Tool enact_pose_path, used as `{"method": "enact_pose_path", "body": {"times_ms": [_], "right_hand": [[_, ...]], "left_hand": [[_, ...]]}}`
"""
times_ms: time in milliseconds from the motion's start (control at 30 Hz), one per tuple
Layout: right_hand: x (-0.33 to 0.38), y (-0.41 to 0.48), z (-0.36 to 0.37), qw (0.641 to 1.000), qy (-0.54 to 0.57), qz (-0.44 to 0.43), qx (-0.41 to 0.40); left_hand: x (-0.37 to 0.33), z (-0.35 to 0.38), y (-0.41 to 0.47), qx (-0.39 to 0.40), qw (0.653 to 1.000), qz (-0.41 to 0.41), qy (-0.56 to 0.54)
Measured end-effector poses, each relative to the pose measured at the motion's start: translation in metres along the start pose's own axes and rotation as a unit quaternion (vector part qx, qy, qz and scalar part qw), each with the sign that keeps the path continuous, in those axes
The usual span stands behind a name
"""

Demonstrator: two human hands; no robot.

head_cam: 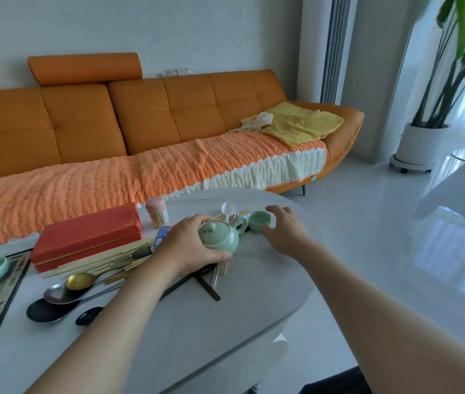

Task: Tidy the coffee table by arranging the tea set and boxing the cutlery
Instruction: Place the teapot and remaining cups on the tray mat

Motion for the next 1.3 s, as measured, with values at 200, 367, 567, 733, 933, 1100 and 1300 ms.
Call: {"method": "enact_pose_path", "body": {"times_ms": [200,367,567,733,933,1100,1300], "right_hand": [[0.018,0.019,0.021,0.993,-0.11,-0.027,0.024],[0.038,0.011,0.024,0.995,-0.082,-0.054,0.008],[0.1,-0.017,0.033,0.992,0.0,-0.121,0.03],[0.163,-0.042,0.055,0.983,0.03,-0.172,0.058],[0.237,-0.074,0.101,0.965,0.043,-0.23,0.118],[0.291,-0.098,0.147,0.95,0.025,-0.268,0.157],[0.339,-0.128,0.197,0.93,0.007,-0.306,0.205]], "left_hand": [[0.013,-0.012,0.002,-0.022,1.0,-0.015,-0.004],[0.02,-0.025,-0.005,-0.025,0.999,-0.023,0.002],[0.036,-0.066,-0.031,-0.044,0.998,-0.043,0.016],[0.069,-0.111,-0.079,-0.086,0.993,-0.078,0.036],[0.134,-0.161,-0.149,-0.119,0.975,-0.166,0.083],[0.178,-0.194,-0.208,-0.128,0.965,-0.216,0.076],[0.229,-0.226,-0.252,-0.12,0.949,-0.277,0.095]]}}
Point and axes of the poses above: each hand's wrist, its own y-axis towards the middle knuckle, its own z-axis out of the palm, x = y × z, the point moved 3 cm from there along y, towards the middle knuckle, and after that the axes turned 2 degrees about y, right-handed, at the moved point
